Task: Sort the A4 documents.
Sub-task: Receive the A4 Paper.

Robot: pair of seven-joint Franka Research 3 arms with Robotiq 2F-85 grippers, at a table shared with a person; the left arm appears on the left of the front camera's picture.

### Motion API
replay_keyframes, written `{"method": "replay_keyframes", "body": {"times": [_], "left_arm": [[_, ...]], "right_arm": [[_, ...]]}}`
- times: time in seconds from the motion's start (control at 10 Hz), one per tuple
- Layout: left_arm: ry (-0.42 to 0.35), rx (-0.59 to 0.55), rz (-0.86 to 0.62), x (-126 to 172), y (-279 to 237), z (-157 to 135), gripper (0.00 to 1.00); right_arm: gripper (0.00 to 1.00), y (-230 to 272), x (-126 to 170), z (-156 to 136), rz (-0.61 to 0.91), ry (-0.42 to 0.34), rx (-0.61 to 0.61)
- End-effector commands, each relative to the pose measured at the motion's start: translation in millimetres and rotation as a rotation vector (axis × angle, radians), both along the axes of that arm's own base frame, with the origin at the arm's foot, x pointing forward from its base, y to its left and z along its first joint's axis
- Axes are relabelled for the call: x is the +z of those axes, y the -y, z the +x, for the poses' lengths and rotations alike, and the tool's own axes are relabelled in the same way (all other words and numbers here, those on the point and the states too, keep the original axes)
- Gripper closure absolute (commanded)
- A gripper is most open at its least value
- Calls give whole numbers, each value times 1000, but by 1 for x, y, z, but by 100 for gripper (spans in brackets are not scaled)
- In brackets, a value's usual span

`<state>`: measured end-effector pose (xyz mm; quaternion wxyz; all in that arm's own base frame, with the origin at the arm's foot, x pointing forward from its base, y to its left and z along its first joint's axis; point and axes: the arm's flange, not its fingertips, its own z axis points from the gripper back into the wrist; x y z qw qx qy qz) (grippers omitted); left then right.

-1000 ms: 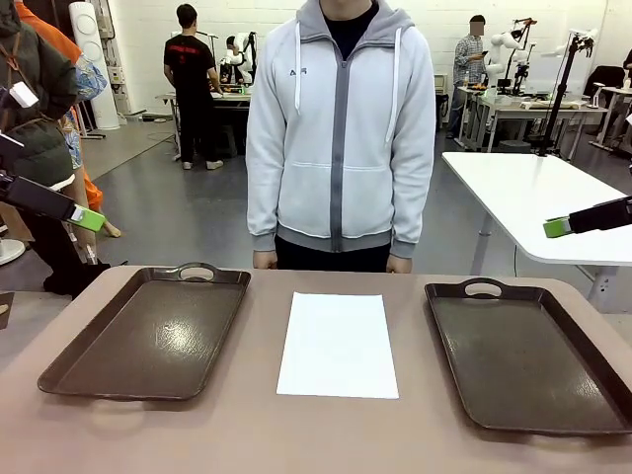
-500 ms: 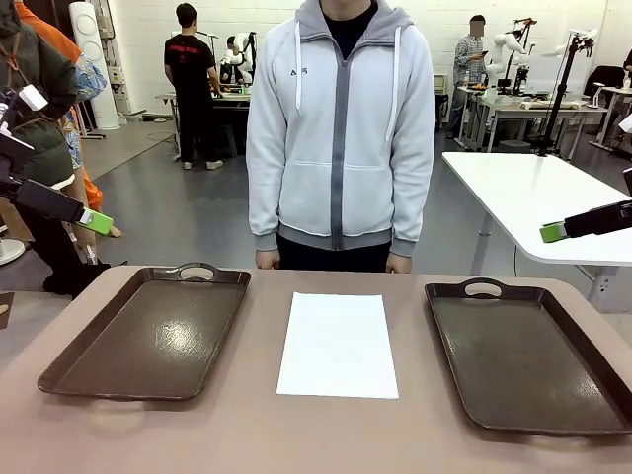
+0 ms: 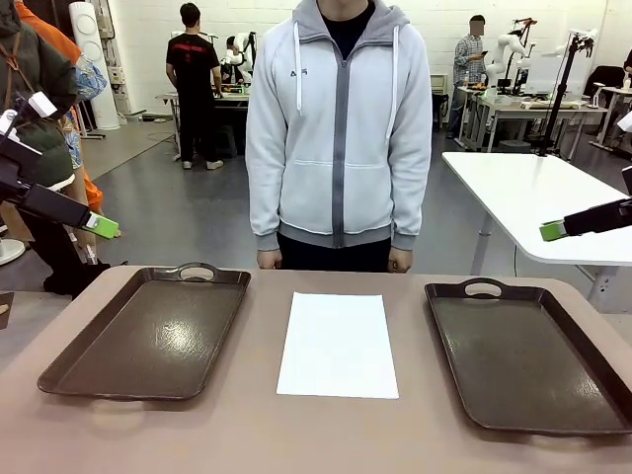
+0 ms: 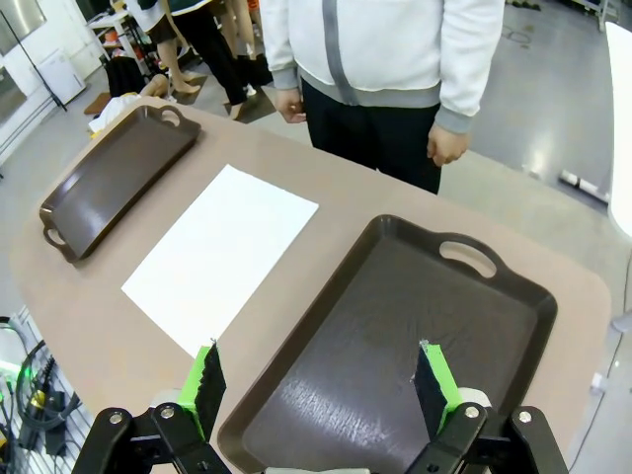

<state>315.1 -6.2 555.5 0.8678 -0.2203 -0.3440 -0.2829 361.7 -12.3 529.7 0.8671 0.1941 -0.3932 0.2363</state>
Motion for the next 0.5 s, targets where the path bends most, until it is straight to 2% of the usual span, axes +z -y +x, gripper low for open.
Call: {"method": "replay_keyframes", "body": {"times": [0.0, 0.4], "left_arm": [[11, -7, -1, 2, -1, -2, 0], [11, -7, -1, 2, -1, -2, 0]], "right_arm": [[0, 0, -2, -1, 4, -1, 4], [0, 0, -2, -1, 4, -1, 4]]}}
